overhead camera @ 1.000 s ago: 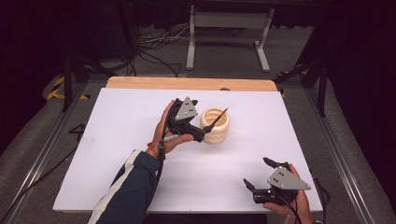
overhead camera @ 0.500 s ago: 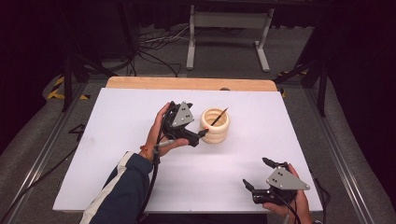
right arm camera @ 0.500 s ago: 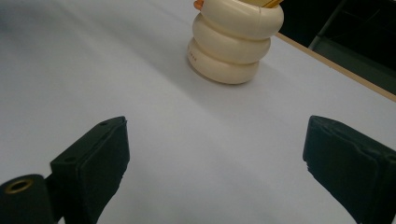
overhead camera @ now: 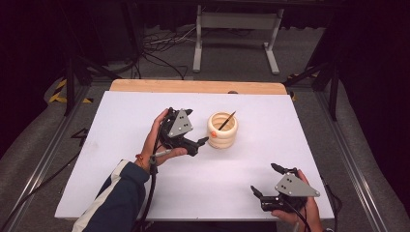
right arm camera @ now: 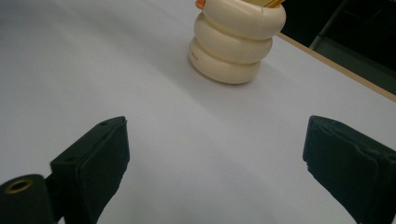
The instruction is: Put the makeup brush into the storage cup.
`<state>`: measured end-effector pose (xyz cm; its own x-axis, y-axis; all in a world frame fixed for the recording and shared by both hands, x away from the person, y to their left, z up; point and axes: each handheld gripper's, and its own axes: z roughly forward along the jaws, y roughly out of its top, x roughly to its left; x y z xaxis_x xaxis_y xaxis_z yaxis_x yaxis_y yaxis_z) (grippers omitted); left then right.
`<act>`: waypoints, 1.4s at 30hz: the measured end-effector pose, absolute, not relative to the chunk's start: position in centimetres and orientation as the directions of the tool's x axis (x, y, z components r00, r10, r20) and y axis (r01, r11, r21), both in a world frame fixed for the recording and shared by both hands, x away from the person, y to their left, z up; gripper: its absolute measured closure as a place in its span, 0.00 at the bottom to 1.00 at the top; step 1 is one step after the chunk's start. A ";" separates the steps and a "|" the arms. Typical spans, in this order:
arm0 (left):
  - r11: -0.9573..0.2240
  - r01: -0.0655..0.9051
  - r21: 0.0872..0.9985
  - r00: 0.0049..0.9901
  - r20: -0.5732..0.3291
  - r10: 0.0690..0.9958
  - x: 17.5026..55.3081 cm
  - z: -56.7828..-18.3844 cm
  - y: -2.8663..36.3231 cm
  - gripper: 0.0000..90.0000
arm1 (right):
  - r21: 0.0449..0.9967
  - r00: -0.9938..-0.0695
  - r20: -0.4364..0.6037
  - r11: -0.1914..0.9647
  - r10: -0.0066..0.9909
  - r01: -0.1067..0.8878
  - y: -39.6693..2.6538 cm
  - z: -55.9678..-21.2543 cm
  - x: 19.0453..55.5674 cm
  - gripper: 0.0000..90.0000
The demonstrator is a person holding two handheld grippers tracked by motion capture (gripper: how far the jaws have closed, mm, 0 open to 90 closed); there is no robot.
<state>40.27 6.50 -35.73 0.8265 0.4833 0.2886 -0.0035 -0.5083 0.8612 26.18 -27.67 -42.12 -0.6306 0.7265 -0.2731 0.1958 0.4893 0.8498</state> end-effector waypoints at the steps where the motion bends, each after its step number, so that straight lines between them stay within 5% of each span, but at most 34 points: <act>1: -0.510 -0.005 0.860 0.827 0.290 0.481 40.2 -35.7 6.6 0.04 | 0.851 -0.629 -0.272 0.487 0.728 0.195 -27.7 -42.1 26.2 0.09; 42: -0.489 -0.072 0.870 0.820 0.330 0.467 36.0 -36.6 10.7 0.04 | 0.846 -0.639 -0.275 0.497 0.719 0.195 -27.6 -42.2 26.2 0.09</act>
